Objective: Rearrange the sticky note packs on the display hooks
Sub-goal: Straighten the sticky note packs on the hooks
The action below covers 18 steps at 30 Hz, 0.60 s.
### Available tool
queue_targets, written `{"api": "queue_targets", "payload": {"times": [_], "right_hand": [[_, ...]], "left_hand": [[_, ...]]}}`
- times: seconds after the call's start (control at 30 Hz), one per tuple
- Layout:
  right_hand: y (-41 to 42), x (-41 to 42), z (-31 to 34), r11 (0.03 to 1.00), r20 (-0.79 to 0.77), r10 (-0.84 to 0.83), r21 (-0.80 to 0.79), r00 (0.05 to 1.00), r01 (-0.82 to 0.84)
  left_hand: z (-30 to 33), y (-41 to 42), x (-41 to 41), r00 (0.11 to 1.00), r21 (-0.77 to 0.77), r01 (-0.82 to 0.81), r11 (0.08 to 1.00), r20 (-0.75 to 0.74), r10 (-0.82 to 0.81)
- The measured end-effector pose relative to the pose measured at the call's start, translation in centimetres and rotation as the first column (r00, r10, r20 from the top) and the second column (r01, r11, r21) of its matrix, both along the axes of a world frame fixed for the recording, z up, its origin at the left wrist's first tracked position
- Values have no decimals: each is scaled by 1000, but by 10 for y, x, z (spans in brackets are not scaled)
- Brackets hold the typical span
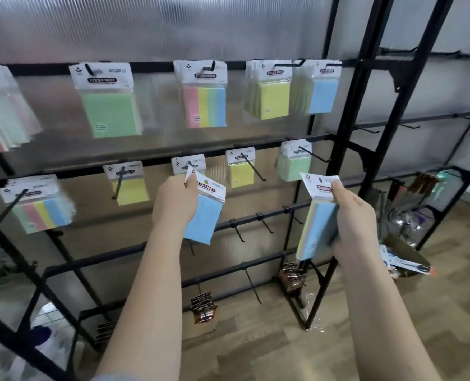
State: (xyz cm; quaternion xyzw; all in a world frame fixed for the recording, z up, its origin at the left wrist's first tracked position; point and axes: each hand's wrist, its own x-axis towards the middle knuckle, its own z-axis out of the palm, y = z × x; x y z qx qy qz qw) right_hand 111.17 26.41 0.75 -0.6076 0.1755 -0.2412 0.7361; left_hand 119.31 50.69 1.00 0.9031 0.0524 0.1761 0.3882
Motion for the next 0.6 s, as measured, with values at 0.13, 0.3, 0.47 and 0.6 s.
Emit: {"api": "queue_targets", "payload": {"times": [0.13, 0.3, 0.47, 0.6], "right_hand": [[-49, 12, 5, 997, 13, 19, -75, 1000, -18], [-131, 34, 14, 976, -5, 55, -209, 998, -54], [-199, 53, 32, 951, -48, 180, -246, 982, -186], [-230, 71, 45, 955, -132, 212, -184, 968, -234]], "left_hand": [[3, -53, 8, 999, 9, -49, 999, 20, 49], [0, -134, 10, 989, -9, -136, 991, 61, 136], [-1, -193, 7, 954, -68, -288, 955, 66, 292], [0, -225, 6, 941, -68, -331, 941, 46, 335]]}}
